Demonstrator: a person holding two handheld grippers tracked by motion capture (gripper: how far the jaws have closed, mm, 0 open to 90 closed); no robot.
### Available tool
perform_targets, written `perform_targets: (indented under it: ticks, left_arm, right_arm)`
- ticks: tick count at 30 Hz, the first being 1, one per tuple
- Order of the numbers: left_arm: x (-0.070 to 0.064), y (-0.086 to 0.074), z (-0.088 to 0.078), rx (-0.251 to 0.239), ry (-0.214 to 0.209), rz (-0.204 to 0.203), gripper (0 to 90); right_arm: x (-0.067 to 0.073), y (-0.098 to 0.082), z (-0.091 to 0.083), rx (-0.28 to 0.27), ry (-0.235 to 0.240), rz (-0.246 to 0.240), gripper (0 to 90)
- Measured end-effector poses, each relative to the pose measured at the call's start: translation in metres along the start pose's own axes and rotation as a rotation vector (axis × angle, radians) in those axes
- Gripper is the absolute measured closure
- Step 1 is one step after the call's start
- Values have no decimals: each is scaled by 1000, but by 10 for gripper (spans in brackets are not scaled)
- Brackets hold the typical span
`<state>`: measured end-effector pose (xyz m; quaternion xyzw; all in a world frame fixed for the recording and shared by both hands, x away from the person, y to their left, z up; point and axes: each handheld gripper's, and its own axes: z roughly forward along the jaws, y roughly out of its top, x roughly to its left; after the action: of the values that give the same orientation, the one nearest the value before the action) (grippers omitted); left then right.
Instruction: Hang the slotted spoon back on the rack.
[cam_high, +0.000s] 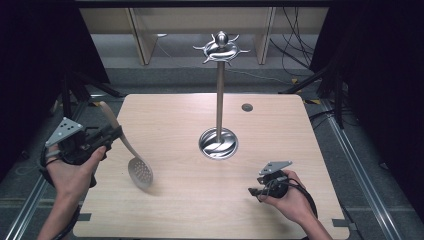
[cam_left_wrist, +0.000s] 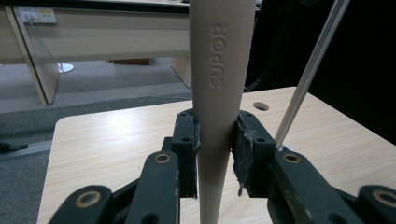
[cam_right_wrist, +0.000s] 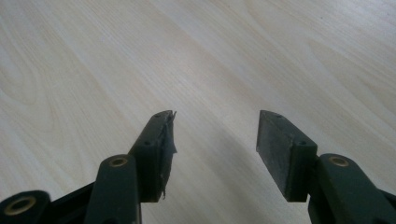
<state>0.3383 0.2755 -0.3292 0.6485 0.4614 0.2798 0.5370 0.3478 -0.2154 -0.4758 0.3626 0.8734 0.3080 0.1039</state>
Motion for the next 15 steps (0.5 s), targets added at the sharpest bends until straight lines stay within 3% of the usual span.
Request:
perform_targets:
  ticks: [10,15]
  left_arm:
    - [-8,6,2,-8,-14,26,709]
    - [-17,6,7,2,-36,42,709]
  right_arm:
    - [-4,2,-3,-23,18,16,469]
    - [-8,3,-4,-57,-9,13,469]
